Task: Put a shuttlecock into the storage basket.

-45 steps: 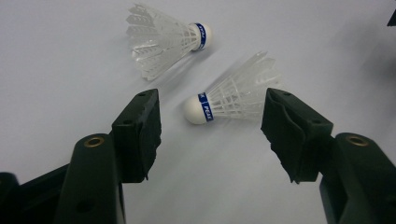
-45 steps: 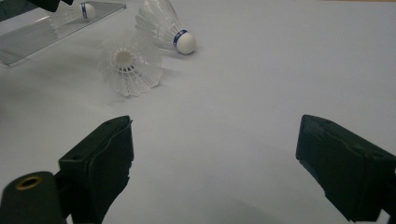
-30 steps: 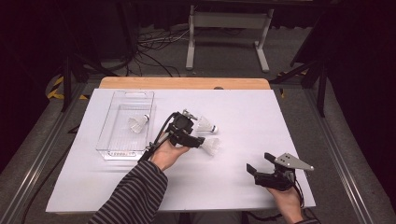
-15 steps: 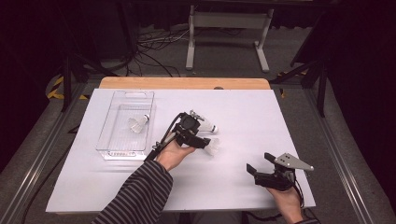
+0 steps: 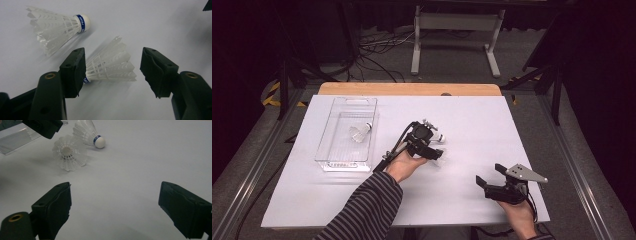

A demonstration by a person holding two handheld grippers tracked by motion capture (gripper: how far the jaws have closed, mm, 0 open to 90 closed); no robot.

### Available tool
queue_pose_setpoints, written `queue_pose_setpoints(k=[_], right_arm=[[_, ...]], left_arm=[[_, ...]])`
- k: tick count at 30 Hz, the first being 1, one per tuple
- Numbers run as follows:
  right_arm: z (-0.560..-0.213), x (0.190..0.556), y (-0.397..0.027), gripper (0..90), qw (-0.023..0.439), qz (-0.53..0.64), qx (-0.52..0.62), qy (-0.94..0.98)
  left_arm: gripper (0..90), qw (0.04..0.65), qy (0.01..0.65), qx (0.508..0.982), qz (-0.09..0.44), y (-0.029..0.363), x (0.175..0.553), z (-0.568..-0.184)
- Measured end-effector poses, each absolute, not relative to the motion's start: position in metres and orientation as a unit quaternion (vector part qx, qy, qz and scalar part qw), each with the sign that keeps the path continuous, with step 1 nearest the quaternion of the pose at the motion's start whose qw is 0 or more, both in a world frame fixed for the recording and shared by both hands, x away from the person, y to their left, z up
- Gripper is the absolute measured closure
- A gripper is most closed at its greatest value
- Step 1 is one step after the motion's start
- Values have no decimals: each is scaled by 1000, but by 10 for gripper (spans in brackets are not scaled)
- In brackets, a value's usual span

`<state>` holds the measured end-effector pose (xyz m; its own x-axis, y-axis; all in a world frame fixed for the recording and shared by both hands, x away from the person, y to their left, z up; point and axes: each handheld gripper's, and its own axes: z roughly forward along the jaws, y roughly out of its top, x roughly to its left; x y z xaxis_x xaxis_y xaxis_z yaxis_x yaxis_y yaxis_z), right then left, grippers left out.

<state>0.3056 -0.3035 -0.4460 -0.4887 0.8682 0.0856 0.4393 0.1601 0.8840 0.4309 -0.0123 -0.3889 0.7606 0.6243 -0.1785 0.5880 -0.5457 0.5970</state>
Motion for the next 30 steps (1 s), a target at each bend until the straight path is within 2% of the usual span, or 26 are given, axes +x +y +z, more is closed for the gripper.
queue_pose_setpoints(k=[30], right_arm=[[-446,306,-303,120,228,465,450,727]], left_arm=[[437,310,350,884,22,-29,438,-405]])
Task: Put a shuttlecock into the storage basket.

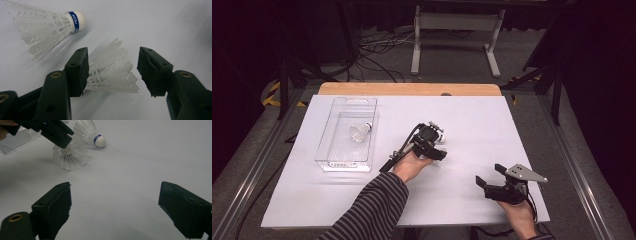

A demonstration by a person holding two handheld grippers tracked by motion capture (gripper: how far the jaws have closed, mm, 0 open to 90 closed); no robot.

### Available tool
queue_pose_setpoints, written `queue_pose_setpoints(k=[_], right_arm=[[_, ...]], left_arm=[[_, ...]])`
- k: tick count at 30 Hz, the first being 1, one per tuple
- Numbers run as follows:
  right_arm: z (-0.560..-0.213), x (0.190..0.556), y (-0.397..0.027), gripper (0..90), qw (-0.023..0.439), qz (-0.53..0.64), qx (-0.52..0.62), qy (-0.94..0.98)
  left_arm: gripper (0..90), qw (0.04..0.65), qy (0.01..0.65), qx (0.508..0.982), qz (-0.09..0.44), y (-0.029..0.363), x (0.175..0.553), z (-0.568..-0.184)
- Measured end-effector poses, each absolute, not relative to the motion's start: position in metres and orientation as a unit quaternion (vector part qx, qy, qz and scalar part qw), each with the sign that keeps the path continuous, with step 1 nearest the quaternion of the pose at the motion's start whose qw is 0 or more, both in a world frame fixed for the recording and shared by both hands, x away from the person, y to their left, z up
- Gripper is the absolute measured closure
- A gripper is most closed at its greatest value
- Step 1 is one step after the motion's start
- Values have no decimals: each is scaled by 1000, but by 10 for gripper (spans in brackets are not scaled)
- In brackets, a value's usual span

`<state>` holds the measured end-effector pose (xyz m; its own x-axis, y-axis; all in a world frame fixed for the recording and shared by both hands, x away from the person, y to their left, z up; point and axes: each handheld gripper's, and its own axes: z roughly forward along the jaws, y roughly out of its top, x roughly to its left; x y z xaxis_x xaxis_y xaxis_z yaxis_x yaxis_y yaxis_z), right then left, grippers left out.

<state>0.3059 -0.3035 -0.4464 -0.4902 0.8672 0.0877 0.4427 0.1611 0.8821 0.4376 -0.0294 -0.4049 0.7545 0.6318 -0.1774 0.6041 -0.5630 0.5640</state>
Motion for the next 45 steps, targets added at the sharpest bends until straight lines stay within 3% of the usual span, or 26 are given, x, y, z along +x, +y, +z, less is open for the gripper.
queue_pose_setpoints(k=[39,42,45], right_arm=[[-446,306,-303,120,227,467,450,727],[-446,306,-303,120,227,466,450,727],[-446,306,-303,120,226,466,450,728]], left_arm=[[725,295,334,895,16,-27,437,-409],[828,305,329,894,8,-26,436,-407],[871,300,325,897,9,-27,435,-407]])
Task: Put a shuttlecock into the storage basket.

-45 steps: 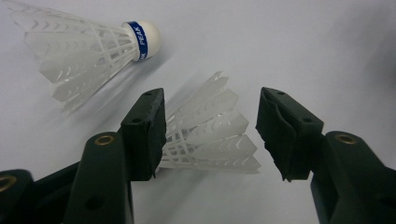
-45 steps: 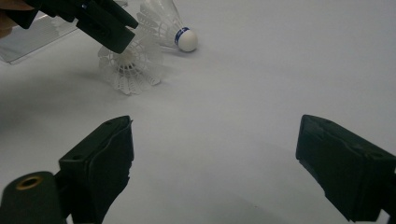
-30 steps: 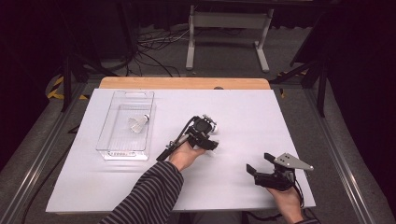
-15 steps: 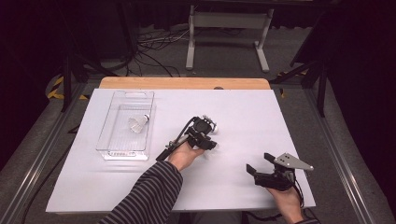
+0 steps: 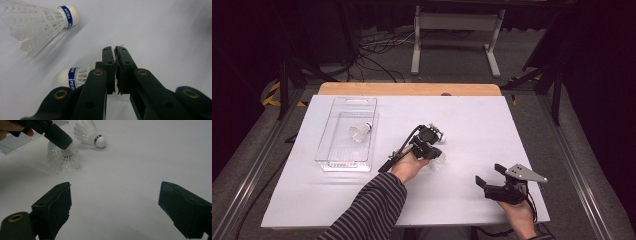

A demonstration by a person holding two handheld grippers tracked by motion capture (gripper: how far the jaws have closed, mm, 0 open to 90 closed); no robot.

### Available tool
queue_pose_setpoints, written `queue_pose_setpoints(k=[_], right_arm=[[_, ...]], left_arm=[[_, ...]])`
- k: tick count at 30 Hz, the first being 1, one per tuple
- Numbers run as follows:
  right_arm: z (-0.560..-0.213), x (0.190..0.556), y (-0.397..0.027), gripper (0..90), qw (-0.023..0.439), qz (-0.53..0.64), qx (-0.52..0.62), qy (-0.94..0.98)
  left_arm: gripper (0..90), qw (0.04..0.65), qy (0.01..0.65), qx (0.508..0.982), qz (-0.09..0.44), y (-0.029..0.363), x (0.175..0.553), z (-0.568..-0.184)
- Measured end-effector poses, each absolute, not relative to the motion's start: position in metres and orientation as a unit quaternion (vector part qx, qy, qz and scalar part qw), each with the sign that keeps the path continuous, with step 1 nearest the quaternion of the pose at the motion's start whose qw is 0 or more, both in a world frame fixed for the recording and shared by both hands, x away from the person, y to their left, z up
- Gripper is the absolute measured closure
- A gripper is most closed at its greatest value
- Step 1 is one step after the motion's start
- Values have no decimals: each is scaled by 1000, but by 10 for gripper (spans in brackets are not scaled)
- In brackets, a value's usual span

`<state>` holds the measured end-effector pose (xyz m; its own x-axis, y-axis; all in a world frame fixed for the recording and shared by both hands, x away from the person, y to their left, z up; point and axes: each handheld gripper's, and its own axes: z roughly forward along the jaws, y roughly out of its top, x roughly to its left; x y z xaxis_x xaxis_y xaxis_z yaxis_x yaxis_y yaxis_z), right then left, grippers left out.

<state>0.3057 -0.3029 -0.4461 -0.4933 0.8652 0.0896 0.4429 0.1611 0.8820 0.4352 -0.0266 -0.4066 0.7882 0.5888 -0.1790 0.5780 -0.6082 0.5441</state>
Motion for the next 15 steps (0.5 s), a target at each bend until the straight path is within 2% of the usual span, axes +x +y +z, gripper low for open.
queue_pose_setpoints(k=[15], right_arm=[[-446,306,-303,120,227,466,450,727]], left_arm=[[900,301,317,899,22,-17,434,-397]])
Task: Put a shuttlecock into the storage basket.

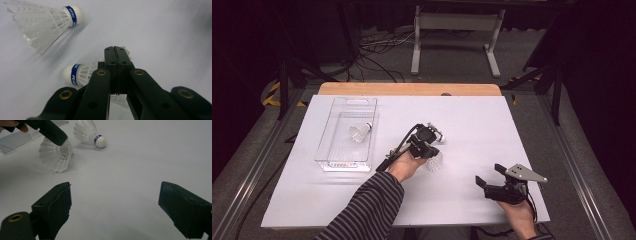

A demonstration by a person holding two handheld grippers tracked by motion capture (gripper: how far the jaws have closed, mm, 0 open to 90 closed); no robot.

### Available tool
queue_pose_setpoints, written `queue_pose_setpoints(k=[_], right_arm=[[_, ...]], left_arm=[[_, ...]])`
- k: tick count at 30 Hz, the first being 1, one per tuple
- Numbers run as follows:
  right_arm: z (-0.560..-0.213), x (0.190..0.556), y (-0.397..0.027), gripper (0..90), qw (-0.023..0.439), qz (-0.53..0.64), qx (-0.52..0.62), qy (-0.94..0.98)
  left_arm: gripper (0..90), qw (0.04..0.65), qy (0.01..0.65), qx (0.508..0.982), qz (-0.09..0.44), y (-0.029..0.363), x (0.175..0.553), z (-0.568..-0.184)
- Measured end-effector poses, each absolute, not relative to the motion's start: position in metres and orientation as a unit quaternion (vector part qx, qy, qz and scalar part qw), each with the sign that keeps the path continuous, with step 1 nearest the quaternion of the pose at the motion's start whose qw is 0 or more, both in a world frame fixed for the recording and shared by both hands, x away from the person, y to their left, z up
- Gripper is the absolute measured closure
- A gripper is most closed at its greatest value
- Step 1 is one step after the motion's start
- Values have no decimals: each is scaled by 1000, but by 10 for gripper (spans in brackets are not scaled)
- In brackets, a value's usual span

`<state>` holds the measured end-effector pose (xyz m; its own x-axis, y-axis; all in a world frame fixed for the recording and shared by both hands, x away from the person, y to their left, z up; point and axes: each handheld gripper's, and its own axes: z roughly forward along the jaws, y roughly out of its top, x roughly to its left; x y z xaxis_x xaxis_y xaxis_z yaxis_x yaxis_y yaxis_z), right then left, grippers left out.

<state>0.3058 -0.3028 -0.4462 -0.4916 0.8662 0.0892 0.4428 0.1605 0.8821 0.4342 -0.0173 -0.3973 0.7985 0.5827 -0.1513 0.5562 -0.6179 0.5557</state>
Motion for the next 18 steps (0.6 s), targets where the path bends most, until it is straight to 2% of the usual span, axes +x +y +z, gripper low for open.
queue_pose_setpoints(k=[10,18], right_arm=[[-446,306,-303,120,227,466,450,727],[-446,306,-303,120,228,465,451,727]], left_arm=[[900,309,323,894,40,1,435,-384],[900,313,325,892,34,12,433,-379]])
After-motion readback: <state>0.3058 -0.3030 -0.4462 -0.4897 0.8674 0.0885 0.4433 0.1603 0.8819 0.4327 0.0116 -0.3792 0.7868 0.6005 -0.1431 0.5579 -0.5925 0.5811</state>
